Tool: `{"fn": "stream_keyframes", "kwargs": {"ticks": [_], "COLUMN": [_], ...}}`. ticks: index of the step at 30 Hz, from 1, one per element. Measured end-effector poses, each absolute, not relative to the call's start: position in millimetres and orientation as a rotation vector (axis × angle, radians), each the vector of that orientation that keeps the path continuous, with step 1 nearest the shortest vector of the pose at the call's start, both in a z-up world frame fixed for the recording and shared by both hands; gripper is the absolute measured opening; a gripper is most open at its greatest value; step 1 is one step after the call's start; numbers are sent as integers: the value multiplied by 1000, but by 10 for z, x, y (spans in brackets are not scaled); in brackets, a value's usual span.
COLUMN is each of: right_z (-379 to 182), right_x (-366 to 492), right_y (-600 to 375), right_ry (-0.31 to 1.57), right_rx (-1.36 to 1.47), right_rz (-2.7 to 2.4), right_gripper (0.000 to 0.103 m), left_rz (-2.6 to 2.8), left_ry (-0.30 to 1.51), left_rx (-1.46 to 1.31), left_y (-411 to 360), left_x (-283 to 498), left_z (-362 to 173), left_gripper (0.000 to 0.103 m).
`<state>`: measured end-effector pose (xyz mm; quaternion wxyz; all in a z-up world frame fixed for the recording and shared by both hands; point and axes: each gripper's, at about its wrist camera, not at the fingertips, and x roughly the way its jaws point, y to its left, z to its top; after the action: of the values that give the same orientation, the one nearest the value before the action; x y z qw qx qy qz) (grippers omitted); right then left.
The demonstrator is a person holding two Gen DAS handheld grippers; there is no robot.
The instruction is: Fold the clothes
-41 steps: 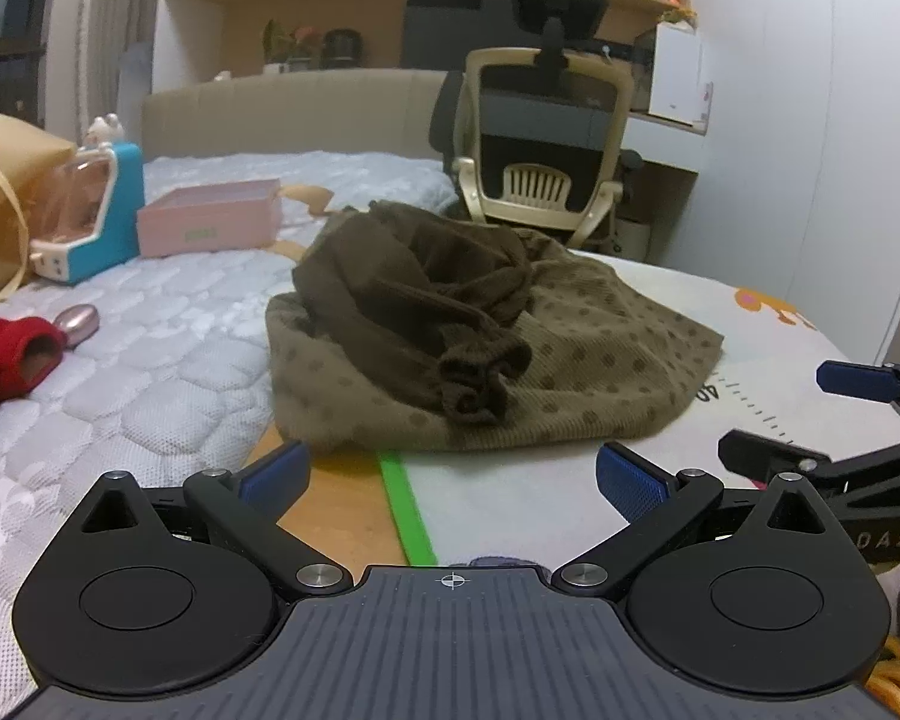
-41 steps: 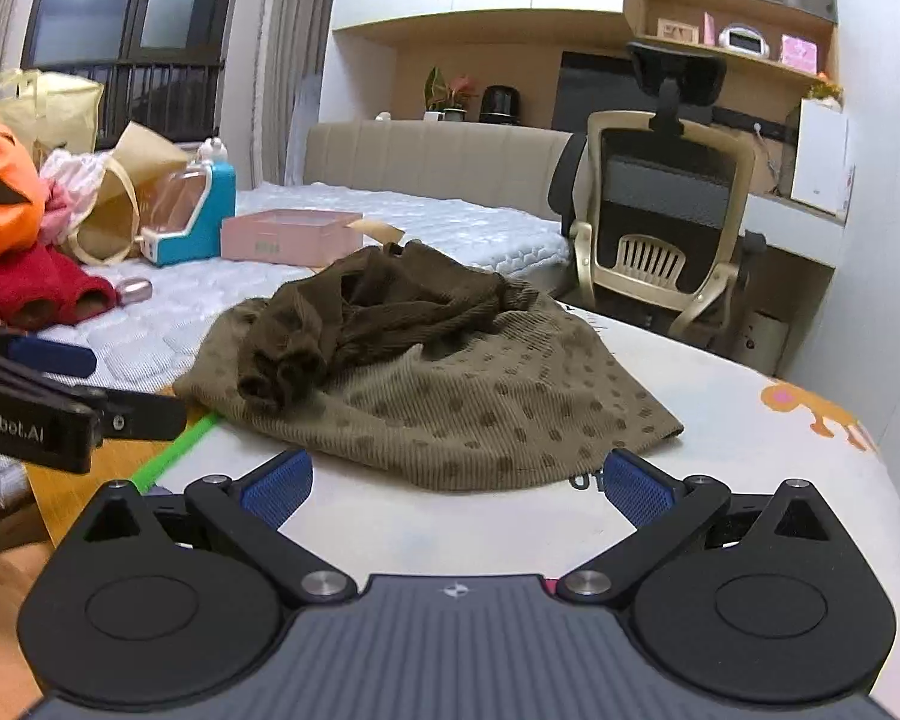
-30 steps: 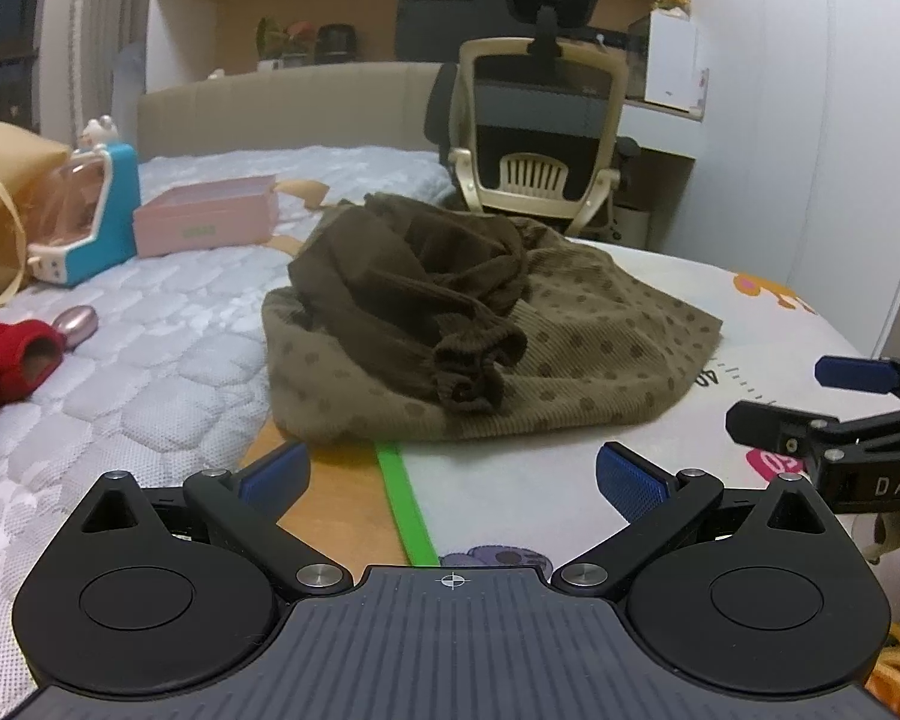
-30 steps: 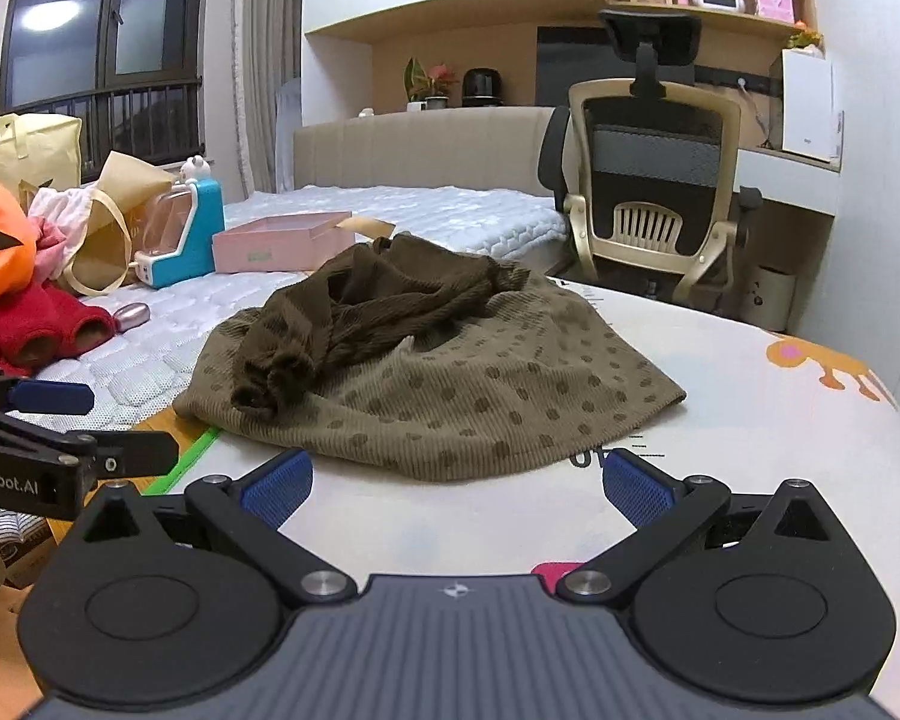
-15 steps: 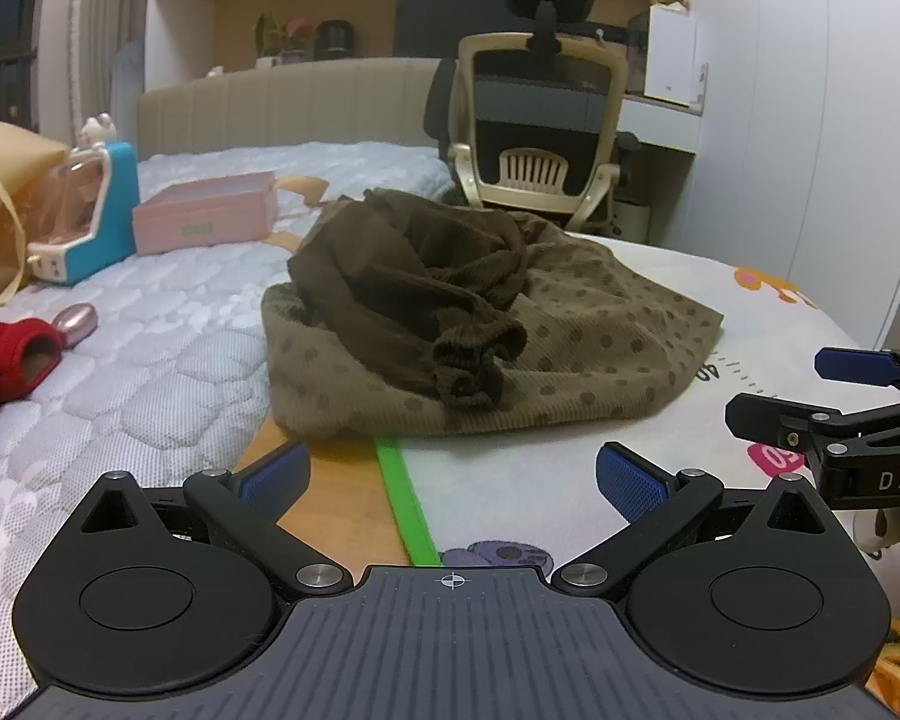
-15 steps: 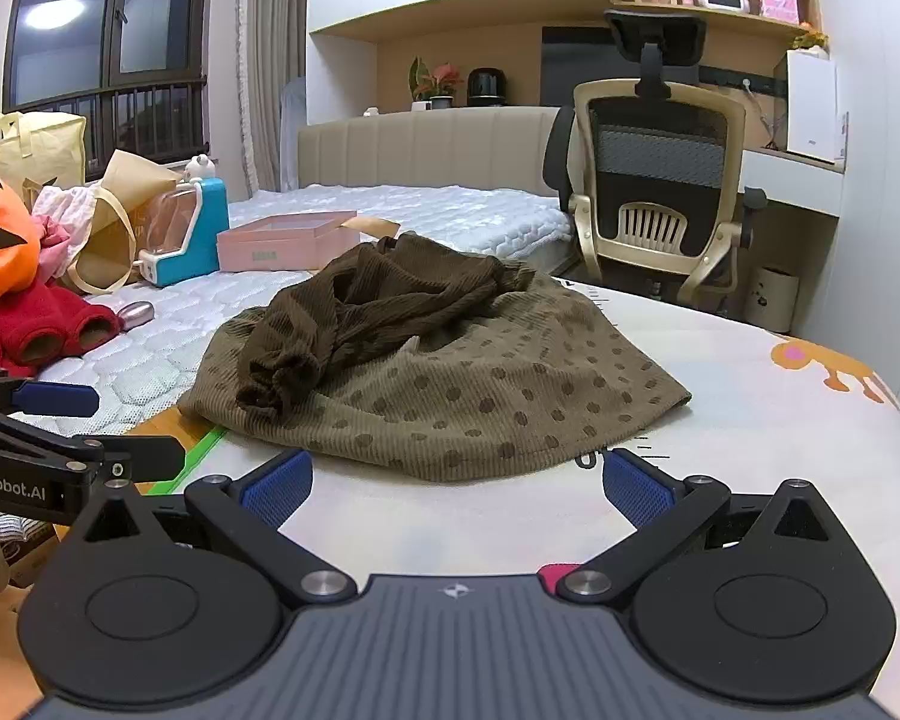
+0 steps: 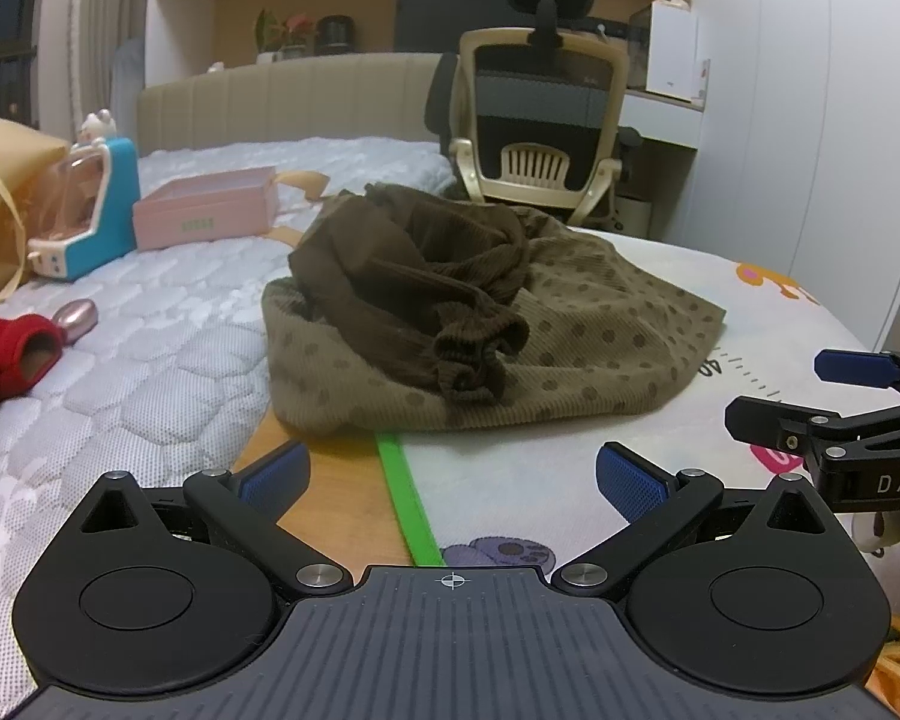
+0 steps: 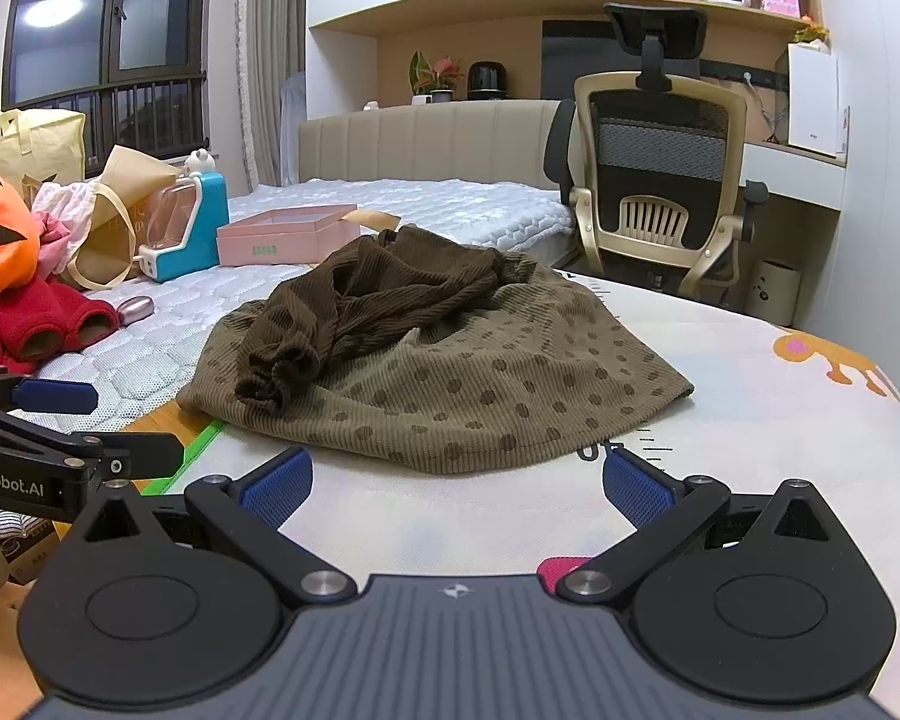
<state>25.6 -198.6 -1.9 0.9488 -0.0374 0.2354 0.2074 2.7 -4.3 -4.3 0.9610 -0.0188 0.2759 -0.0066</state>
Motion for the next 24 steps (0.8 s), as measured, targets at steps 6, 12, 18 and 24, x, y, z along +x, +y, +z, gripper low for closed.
{"fn": "stream_keyframes", "kwargs": {"ticks": [6, 12, 18, 24], "right_z": [-27, -32, -26, -34], "right_x": [261, 267, 268, 271], "right_y": [-1994, -1989, -1986, -1980], "right_ry": [483, 484, 485, 489], "right_rx": [-73, -73, -73, -75], "right_rz": [423, 422, 422, 424], "right_gripper": [103, 103, 103, 103], "left_rz": [-12, -11, -10, -8], "left_ry": [562, 563, 564, 565], "left_rx": [-37, -37, -38, -39], "left_y": [-44, -41, -38, -33], "left_x": [36, 32, 32, 34], "left_z": [-45, -47, -48, -53], "left_gripper": [103, 103, 103, 103]}}
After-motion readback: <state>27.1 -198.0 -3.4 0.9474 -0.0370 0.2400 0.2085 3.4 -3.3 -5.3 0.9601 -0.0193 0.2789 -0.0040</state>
